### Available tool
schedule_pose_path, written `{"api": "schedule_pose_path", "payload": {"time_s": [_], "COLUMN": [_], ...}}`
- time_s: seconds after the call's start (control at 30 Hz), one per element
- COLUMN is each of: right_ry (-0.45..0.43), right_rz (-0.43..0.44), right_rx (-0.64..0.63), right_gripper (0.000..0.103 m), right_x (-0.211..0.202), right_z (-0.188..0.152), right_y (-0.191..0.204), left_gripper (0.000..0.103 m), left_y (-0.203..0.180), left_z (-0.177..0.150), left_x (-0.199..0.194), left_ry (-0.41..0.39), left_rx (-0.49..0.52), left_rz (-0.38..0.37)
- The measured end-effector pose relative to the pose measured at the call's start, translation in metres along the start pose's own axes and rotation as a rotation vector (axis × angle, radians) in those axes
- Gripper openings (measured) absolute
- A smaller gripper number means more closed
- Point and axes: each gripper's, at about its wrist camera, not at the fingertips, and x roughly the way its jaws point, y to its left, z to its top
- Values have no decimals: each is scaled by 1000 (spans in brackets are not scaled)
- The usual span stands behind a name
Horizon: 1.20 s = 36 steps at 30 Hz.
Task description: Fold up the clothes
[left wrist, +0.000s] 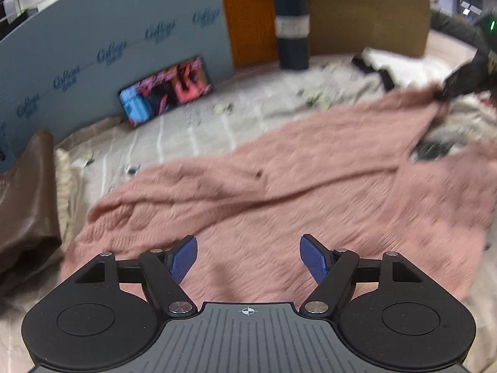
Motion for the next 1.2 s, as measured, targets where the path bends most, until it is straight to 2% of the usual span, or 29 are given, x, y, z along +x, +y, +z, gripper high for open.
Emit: {"api": "schedule_pose_path", "payload": {"time_s": [0.1, 0.13, 0.17, 0.2, 0.23, 0.27, 0.33, 0.43, 0.53, 0.7, 0.8, 0.87, 1.0, 1.13, 1.2], "right_ry": [25, 25, 25, 20, 16, 20, 30, 107, 174, 166, 159, 150, 80, -19, -43], "right_rz": [-23, -24, -25, -27, -28, -19, -2, 71, 132, 211, 256, 282, 268, 279, 295], "right_rx": [-4, 2, 8, 22, 36, 62, 115, 227, 247, -213, -490, -671, -916, -1171, -1235], "right_gripper": [12, 18, 33, 42, 59, 62, 63, 65, 67, 69, 79, 80, 80, 79, 76], "right_x": [6, 4, 1, -5, -11, -19, -34, -54, -70, -93, -107, -116, -113, -117, -118], "right_z": [1, 1, 1, 0, -1, -4, -8, -23, -43, -78, -99, -113, -133, -157, -158], "right_y": [4, 3, 2, -2, -7, -13, -26, -46, -51, -6, 20, 38, 67, 91, 98], "left_gripper": [75, 75, 75, 75, 75, 75, 75, 87, 89, 89, 89, 89, 89, 90, 91], "left_y": [7, 10, 13, 15, 17, 19, 16, 8, 0, -12, -20, -24, -27, -30, -29], "left_z": [-3, -3, -5, -6, -8, -11, -18, -30, -43, -63, -74, -80, -86, -87, -85], "left_x": [-5, -10, -16, -23, -30, -37, -45, -53, -61, -75, -80, -75, -67, -58, -56], "left_ry": [-15, -27, -37, -44, -47, -47, -22, 24, 70, 148, 184, 179, 138, 88, 64], "left_rx": [-14, -16, -14, -5, 7, 21, 80, 181, 282, 449, 540, 572, 600, 603, 602], "left_rz": [5, 3, 1, 1, 1, 0, -5, -14, -23, -37, -29, 24, 97, 110, 102]}}
